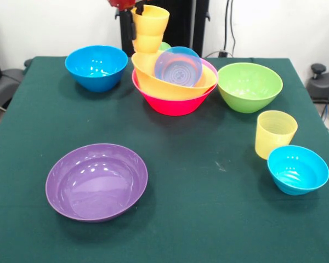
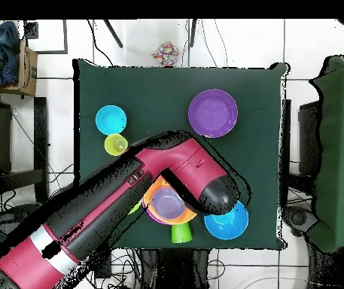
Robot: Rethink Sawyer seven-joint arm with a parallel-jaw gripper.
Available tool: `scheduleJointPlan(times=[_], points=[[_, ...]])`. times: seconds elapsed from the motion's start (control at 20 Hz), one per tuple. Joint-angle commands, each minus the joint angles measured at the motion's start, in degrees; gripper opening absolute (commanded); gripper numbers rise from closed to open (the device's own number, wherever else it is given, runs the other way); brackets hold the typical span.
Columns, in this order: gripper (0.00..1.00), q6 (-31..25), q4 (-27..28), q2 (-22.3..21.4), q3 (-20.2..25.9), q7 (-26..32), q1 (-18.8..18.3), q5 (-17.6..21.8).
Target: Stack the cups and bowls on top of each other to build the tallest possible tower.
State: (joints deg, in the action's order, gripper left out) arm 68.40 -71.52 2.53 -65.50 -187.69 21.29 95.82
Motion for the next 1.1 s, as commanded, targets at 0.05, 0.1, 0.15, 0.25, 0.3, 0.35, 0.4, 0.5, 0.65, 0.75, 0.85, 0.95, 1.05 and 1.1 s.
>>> scheduleJointPlan(times=[0.05, 0.1, 0.15, 0.25, 0.3, 0.35, 0.4, 0.5, 0.65, 0.75, 0.85, 0.95, 1.05, 1.1], points=[[0.0, -2.0, -2.3, 1.0, 7.8, -8.1, 0.1, -1.9], [0.0, -2.6, -2.6, 1.0, 8.2, -7.4, 0.1, -2.2], [0.0, -3.2, -2.8, 1.0, 8.5, -6.6, 0.0, -2.5], [0.0, -4.3, -3.4, 1.2, 9.0, -5.1, -0.1, -3.2], [0.0, -4.8, -3.6, 1.3, 9.3, -4.3, -0.1, -3.5], [0.0, -5.4, -3.9, 1.3, 9.6, -3.4, -0.2, -3.9], [0.0, -5.9, -4.2, 1.2, 9.9, -2.5, -0.4, -4.3], [0.0, -6.6, -4.8, 0.9, 10.3, -0.8, -0.7, -5.0], [0.0, -7.2, -5.0, 1.1, 10.5, 0.2, -0.8, -5.7], [0.0, -7.5, -4.8, 1.3, 10.5, 0.1, -0.7, -6.1], [0.0, -7.9, -4.9, 1.5, 10.6, 0.2, -0.6, -6.5], [0.0, -8.1, -5.2, 1.6, 10.7, 0.0, -0.3, -6.8], [0.0, -8.2, -5.3, 1.6, 10.8, -0.5, 0.0, -7.1], [0.0, -8.3, -5.5, 1.6, 10.8, -0.6, 0.2, -7.2]])
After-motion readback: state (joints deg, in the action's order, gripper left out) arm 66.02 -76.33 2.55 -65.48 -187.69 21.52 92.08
